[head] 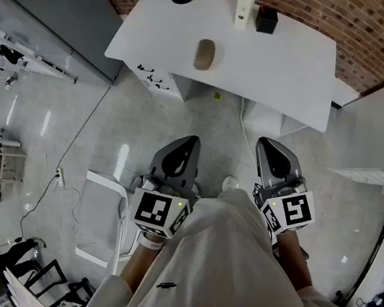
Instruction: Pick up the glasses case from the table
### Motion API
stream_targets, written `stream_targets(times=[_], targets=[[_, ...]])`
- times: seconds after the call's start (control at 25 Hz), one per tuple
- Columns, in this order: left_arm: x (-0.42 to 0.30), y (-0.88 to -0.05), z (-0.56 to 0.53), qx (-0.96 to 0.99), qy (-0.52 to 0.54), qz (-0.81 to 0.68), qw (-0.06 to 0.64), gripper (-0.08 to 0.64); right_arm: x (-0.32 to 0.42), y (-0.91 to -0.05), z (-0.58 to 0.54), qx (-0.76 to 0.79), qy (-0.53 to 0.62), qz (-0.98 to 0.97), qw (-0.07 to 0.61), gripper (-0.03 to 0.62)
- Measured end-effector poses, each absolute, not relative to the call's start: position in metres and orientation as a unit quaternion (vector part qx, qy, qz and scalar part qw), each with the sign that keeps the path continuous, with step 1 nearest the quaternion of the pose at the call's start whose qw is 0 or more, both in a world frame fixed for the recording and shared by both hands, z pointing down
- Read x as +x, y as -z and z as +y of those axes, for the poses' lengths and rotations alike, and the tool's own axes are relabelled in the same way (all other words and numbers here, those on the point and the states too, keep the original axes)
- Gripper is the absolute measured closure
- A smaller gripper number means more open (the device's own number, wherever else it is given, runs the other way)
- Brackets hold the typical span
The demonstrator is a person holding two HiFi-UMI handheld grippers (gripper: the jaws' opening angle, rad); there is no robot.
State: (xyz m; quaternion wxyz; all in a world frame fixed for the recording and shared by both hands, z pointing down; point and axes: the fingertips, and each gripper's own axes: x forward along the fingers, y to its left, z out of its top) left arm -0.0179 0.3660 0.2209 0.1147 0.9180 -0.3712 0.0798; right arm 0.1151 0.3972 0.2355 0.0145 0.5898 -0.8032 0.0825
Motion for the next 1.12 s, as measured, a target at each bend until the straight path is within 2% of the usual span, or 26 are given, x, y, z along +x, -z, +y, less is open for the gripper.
stream_targets(times=[0.76, 1.12], targets=[[0.036, -0.244, 0.375, 0.886, -0.099, -0.433, 0.13, 0.554, 0.201, -0.268, 0.39, 0.569, -0.106, -0.814, -0.035, 0.583], [0.015, -0.24, 0.368, 0.857, -0.08, -0.489, 0.144, 0.554, 0.19, -0.28, 0.372, 0.515, -0.106, -0.85, -0.022, 0.581]])
